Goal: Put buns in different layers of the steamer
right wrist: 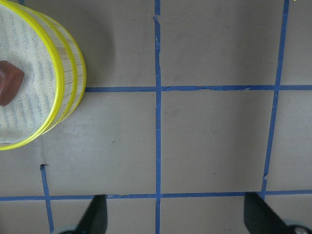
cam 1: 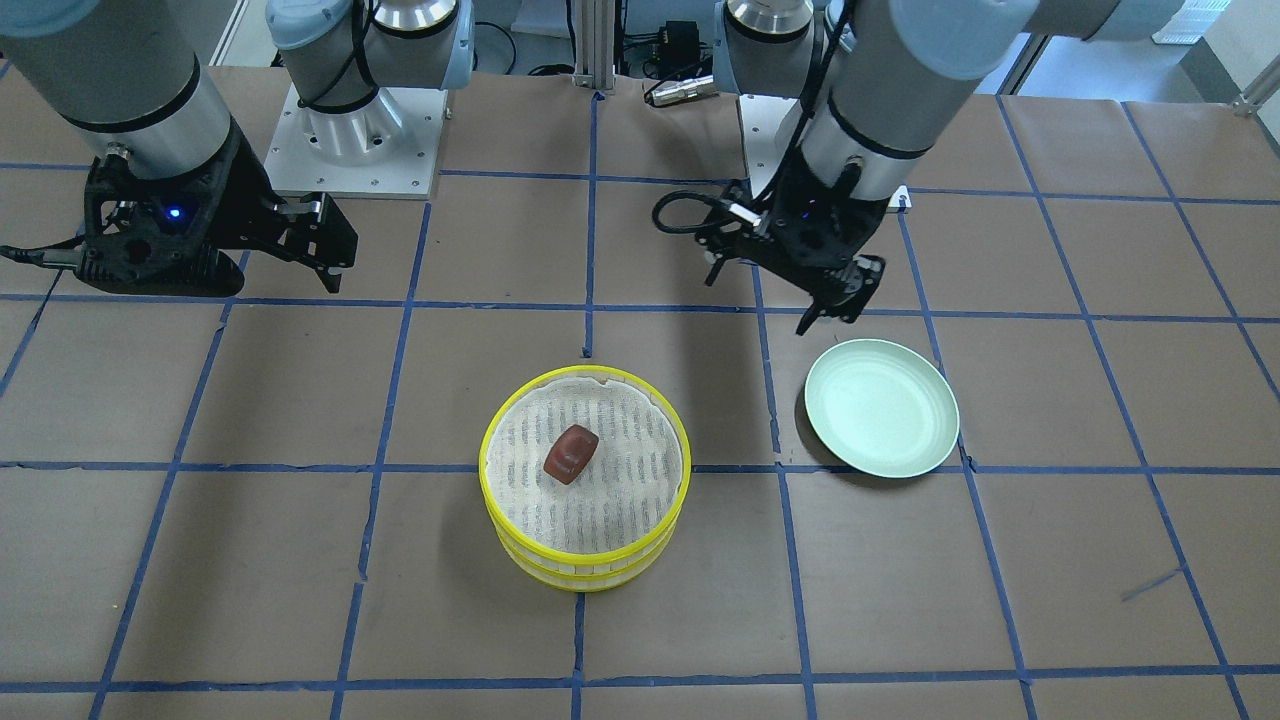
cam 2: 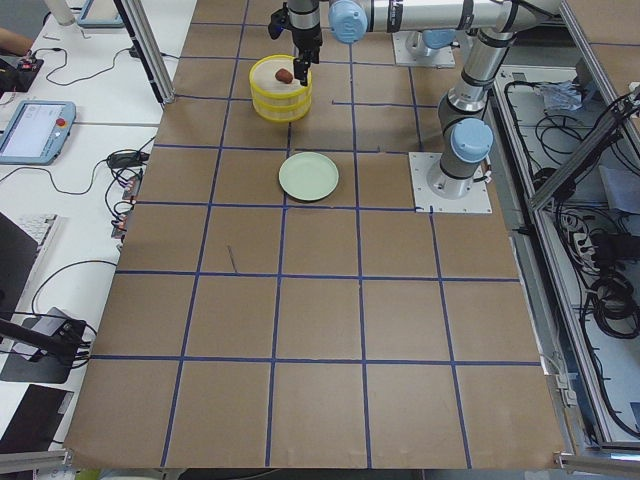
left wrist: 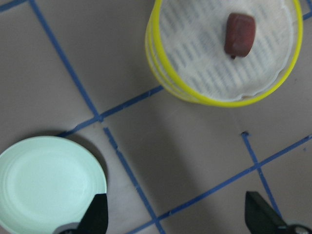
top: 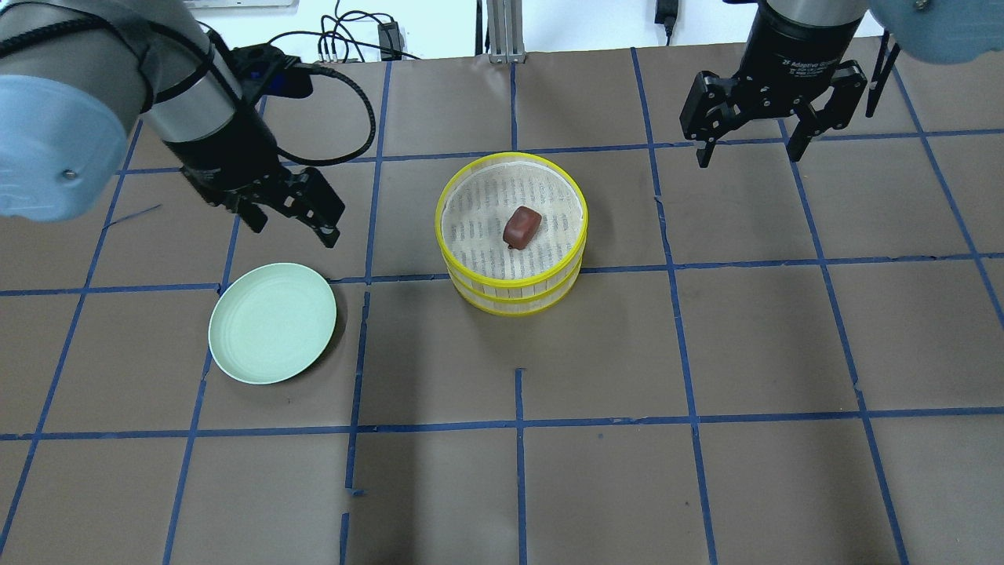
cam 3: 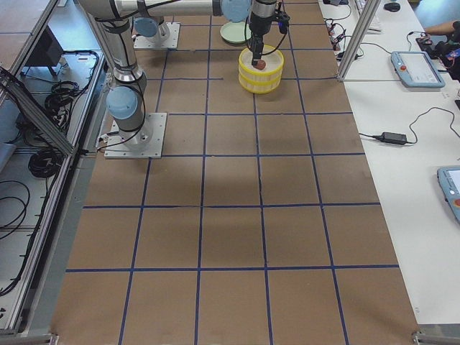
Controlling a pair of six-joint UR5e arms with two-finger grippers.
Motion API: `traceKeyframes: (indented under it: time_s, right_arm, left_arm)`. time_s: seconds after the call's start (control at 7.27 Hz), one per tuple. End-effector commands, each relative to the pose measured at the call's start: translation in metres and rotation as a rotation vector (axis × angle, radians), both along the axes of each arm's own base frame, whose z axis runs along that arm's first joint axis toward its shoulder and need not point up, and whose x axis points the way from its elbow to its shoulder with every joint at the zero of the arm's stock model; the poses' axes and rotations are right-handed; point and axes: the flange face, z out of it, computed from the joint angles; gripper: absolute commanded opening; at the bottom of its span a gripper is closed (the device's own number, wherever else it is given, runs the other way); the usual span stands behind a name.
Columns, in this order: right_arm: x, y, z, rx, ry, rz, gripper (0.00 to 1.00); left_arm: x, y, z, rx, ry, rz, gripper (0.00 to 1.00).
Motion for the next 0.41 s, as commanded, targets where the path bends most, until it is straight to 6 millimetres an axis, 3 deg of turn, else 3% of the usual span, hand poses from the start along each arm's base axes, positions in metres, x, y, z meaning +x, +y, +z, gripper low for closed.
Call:
traceKeyframes:
  time_s: [0.0,0.28]
  right_arm:
    - [0.0006,0.0001,-0.0005,0.001,0.000,0.001,1.00]
    - [0.0004,0.0003,-0.0013,0.003,0.001,0.002,1.00]
  left_arm:
    - [0.0175,0.0037,0.0048,0.024,-0.035,0.099,1.00]
    - [0.0173,0.0068,0.0088,0.012,-0.035,0.101,1.00]
